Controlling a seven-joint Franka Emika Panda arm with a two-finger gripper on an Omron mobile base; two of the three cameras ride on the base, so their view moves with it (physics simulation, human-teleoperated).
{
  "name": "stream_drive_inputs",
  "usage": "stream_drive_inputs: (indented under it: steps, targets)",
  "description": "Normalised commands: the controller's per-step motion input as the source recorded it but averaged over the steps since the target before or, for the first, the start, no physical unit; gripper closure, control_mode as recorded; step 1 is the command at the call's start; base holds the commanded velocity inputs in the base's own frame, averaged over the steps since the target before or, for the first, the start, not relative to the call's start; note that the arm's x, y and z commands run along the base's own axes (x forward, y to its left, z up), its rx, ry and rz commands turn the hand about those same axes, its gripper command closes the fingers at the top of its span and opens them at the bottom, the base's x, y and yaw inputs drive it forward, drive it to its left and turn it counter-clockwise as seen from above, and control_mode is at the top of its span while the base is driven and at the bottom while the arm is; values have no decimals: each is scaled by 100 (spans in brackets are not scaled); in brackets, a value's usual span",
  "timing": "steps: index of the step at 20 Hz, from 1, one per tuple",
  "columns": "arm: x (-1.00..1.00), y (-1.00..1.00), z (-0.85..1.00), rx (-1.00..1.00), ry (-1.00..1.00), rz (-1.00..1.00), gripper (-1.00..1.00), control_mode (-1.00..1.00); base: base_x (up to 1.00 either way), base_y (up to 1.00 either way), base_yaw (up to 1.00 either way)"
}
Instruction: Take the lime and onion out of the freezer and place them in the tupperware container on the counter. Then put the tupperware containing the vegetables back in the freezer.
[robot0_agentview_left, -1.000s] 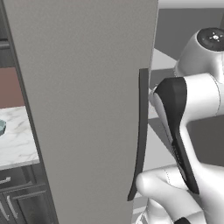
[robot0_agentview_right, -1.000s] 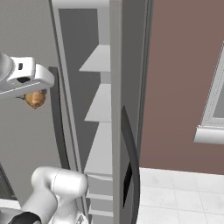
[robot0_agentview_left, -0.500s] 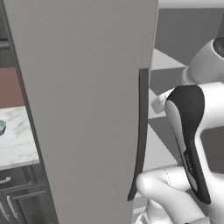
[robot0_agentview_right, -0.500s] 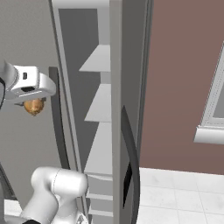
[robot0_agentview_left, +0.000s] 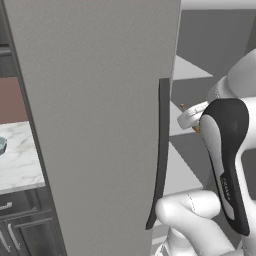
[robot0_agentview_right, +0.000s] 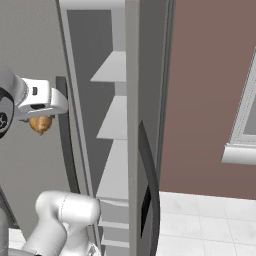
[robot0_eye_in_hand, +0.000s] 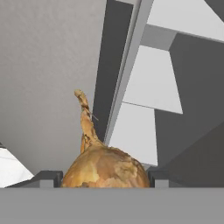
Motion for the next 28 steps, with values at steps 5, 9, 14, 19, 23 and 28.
stream_drive_inputs:
  steps: [5, 9, 14, 19, 23, 28]
  targets:
    - [0, 0, 0, 0, 0, 0, 100, -100, 0, 0, 0]
    - [0, -1, -2, 0, 0, 0, 100, -100, 0, 0, 0]
    - [0, 0, 0, 0, 0, 0, 100, 100, -52, 4, 0]
    - [0, 0, 0, 0, 0, 0, 100, 100, -29, 78, 0]
    - [0, 0, 0, 0, 0, 0, 100, 100, 0, 100, 0]
    - [0, 0, 0, 0, 0, 0, 100, 100, -23, 100, 0]
